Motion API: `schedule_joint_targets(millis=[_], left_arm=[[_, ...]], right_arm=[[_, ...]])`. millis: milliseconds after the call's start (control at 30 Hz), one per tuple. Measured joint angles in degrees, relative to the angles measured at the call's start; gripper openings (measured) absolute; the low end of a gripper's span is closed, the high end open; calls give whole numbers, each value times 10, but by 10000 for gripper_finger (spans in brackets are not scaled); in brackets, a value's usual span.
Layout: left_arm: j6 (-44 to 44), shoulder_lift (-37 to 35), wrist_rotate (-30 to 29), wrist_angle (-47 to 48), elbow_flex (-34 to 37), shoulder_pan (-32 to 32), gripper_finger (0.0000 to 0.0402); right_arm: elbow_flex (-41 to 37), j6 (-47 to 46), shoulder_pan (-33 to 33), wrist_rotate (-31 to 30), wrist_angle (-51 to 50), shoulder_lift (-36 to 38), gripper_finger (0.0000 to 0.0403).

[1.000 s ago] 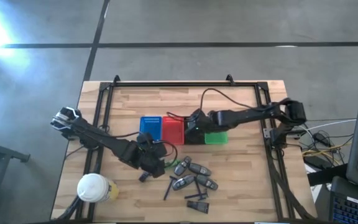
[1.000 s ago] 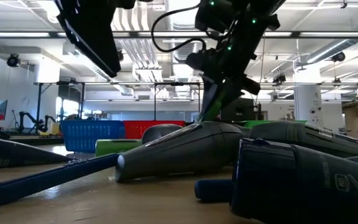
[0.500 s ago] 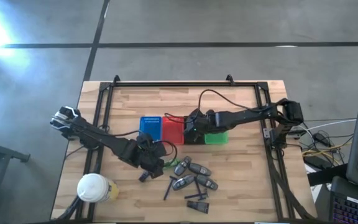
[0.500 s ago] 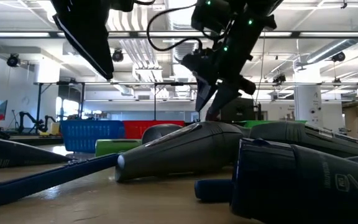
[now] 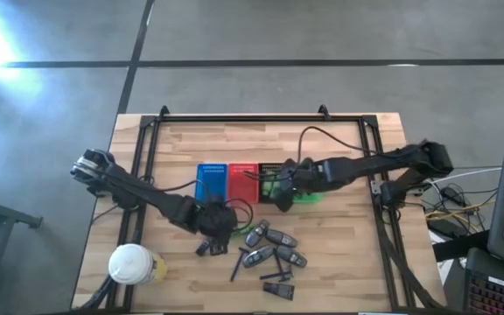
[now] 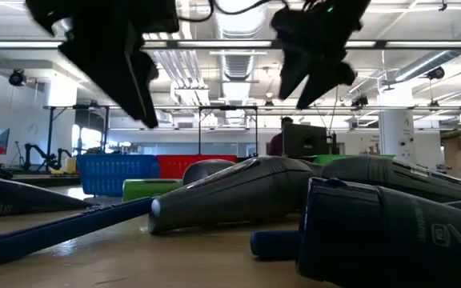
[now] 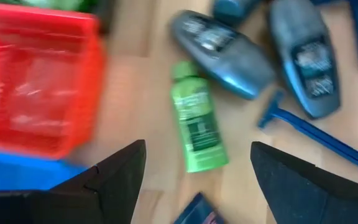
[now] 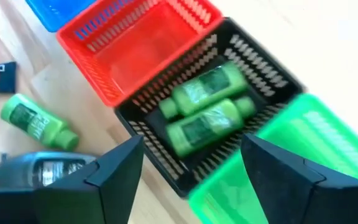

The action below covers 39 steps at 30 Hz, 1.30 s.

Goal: Pick & Place Travel size toiletries
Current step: Put the shampoo into the black bin

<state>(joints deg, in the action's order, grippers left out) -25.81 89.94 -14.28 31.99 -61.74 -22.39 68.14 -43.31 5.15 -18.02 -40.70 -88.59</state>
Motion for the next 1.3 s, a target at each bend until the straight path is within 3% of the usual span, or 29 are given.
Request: schedule_joint_targets(millis=[167,400,667,1000,1167,1300], left_arm=[[6,0,16,-125,76,0,293],[-7,0,1,-180,123,2,293],[-47,46,-7,-215,114,2,293],[-83,115,-13,-197,86,3,291],[-84,124,-6,-195,85,3,258],[-68,114,2,-193,86,8,209]], right_arm=[[-13,-52,31,-57,-71,60,272],[-49,-120,48,-103,-90,117,256],[-96,-164,48,-103,-86,138,251],[-106,-175,47,-102,-83,143,282],[-106,-162,47,-99,-83,143,290],[-106,-150,47,-57,-71,143,283]])
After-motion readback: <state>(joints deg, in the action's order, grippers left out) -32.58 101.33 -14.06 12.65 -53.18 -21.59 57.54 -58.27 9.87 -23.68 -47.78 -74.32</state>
